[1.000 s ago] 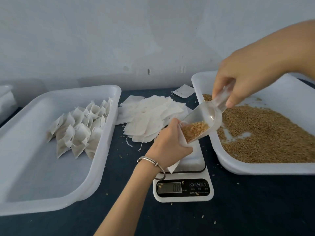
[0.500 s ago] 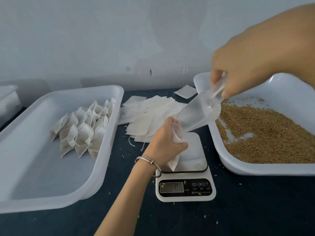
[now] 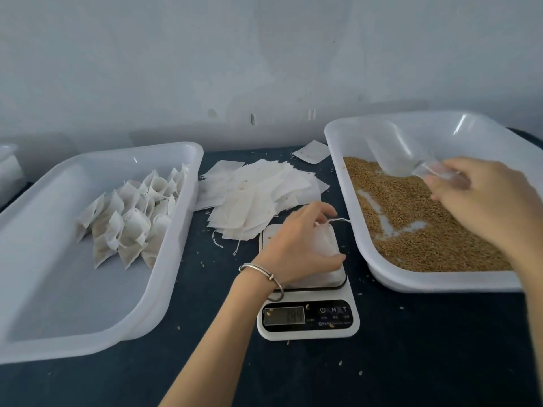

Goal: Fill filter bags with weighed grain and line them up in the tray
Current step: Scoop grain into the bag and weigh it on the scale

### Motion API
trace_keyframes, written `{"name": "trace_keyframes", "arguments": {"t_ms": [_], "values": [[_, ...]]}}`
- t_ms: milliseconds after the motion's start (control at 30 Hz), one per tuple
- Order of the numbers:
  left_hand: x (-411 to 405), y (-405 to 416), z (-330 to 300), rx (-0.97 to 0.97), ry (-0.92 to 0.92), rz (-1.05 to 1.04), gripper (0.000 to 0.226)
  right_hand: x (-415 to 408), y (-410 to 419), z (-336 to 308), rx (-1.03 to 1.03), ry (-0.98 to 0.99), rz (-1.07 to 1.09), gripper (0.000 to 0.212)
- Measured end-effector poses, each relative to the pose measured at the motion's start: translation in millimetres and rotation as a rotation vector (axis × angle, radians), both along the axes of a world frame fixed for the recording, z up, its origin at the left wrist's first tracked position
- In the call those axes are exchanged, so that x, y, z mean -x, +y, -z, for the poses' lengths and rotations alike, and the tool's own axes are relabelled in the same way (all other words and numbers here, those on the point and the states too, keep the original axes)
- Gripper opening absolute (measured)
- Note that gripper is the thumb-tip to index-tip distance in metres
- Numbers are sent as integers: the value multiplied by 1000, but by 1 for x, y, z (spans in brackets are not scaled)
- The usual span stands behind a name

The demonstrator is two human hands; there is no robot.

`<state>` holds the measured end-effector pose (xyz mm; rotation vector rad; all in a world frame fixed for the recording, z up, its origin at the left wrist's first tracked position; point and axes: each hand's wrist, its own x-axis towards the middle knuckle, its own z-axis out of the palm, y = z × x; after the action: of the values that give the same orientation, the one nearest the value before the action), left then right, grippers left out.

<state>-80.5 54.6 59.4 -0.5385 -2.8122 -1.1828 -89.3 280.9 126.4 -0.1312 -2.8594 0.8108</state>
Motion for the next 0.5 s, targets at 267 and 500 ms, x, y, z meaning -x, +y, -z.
{"name": "trace_keyframes", "arguments": {"t_ms": [267,500], "values": [[-27,-40,-15,-831,366,-400,20,3,2,6,3,29,0,36],[-44,-65,-8,-993,445,-707,18,7,10,14,-66,-8,-21,45]]}}
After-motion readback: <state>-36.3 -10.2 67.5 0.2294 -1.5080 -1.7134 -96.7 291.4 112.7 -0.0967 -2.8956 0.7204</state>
